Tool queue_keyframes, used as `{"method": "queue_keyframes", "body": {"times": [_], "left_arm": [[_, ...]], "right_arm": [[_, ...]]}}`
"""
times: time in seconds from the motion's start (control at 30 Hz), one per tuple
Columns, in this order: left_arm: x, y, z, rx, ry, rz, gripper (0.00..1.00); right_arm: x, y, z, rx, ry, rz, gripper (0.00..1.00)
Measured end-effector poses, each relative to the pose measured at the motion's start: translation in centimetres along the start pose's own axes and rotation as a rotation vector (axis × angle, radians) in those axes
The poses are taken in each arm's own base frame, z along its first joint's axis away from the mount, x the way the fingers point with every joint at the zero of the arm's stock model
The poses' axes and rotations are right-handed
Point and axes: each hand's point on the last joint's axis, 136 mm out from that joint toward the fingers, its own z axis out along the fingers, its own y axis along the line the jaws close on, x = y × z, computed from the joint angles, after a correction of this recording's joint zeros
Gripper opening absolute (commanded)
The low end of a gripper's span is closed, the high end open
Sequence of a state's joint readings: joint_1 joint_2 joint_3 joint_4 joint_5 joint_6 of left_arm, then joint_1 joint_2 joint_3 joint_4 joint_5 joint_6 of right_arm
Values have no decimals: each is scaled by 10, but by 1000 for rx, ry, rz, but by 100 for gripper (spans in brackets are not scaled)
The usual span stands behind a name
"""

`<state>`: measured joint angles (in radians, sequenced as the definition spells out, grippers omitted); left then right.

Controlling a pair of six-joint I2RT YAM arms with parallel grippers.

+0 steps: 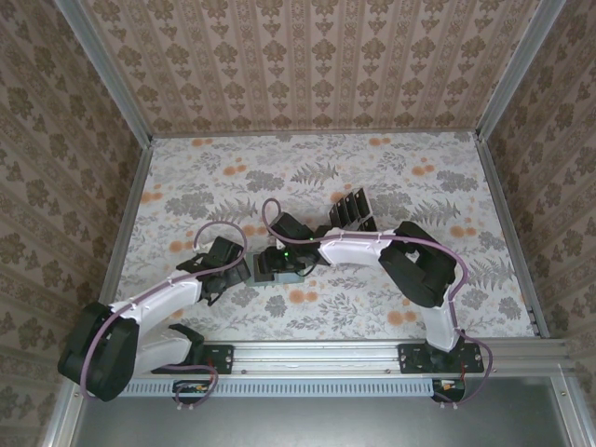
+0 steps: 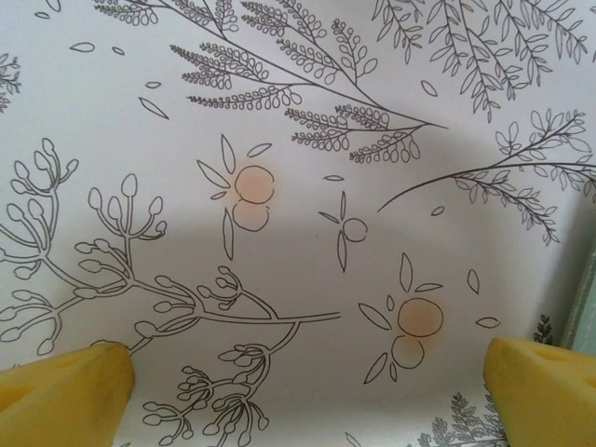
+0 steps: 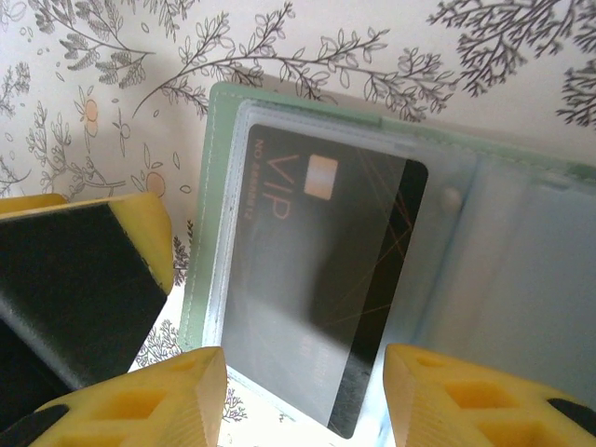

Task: Put the credit cards into the card holder
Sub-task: Insert the credit card into the card slot.

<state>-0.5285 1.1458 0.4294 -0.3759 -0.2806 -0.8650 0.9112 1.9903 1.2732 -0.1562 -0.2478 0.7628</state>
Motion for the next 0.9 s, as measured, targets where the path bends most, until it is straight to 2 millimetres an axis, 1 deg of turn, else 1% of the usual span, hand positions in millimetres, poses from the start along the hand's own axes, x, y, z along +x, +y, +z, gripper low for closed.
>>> {"method": "queue_keyframes", "body": {"times": [0.2, 0.9], "left_arm": [[0, 0, 1, -5, -2, 1, 100], [0, 0, 2, -9, -7, 0, 100]], "right_arm": [[6, 0, 6, 4, 19, -4, 50], [3, 17, 15, -39, 42, -10, 49]]}}
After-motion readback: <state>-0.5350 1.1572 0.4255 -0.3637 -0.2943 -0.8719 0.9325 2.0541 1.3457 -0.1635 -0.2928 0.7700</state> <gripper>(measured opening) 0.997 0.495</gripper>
